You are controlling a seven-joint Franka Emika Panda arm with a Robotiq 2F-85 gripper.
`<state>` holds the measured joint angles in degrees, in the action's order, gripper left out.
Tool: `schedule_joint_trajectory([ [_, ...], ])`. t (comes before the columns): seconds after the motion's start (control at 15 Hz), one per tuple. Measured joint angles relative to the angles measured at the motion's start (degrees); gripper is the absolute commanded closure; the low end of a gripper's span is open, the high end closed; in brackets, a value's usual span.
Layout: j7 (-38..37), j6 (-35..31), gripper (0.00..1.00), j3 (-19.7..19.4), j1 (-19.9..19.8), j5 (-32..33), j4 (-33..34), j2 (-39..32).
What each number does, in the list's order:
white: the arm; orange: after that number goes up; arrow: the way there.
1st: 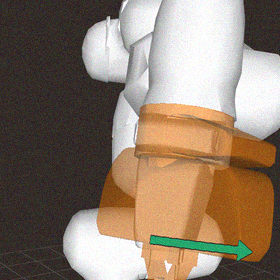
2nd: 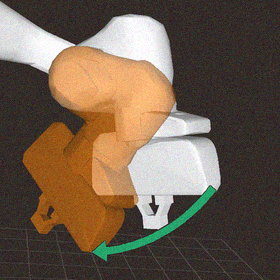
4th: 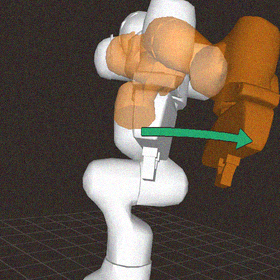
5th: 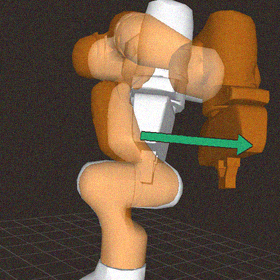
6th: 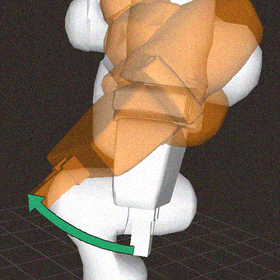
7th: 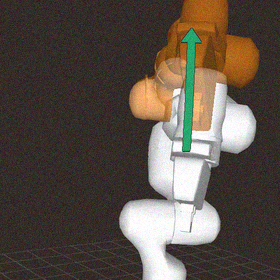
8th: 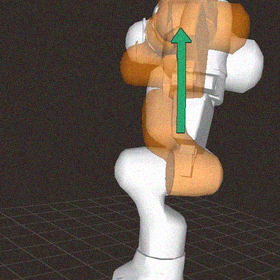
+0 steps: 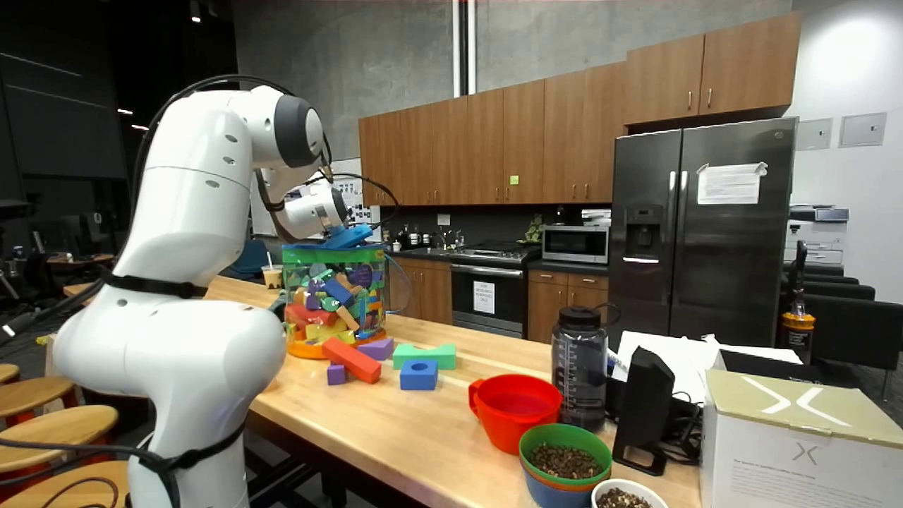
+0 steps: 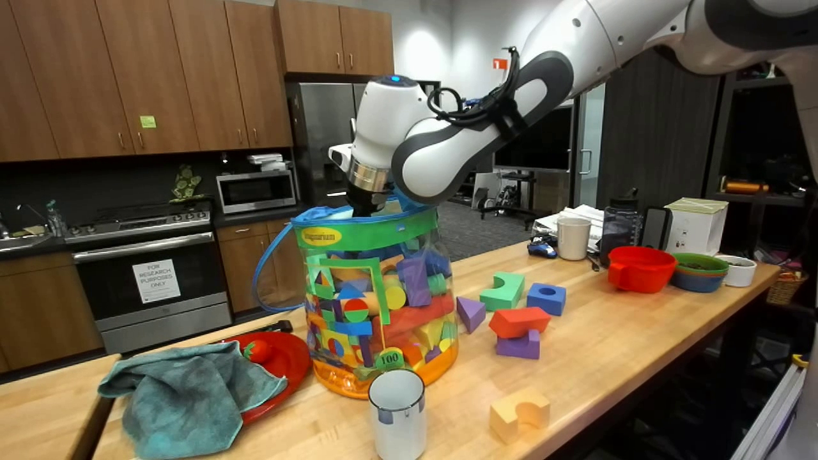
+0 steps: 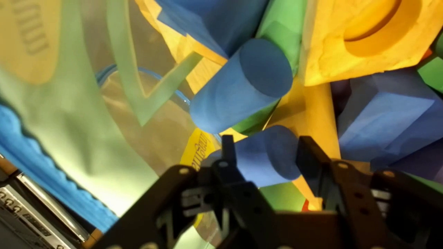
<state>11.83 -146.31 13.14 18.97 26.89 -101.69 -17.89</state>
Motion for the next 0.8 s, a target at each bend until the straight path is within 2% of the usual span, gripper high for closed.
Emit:
schedule_joint_trajectory([
  [0.07,0.00,0.00,0.24,0.00,0.00,0.00,0.00,0.00],
  [0.33,-0.13,-0.89,0.02,-0.02,0.00,0.00,-0.01,-0.37],
  [0.8,-2.20,-8.09,0.00,-0.81,0.63,0.26,0.00,-3.01],
])
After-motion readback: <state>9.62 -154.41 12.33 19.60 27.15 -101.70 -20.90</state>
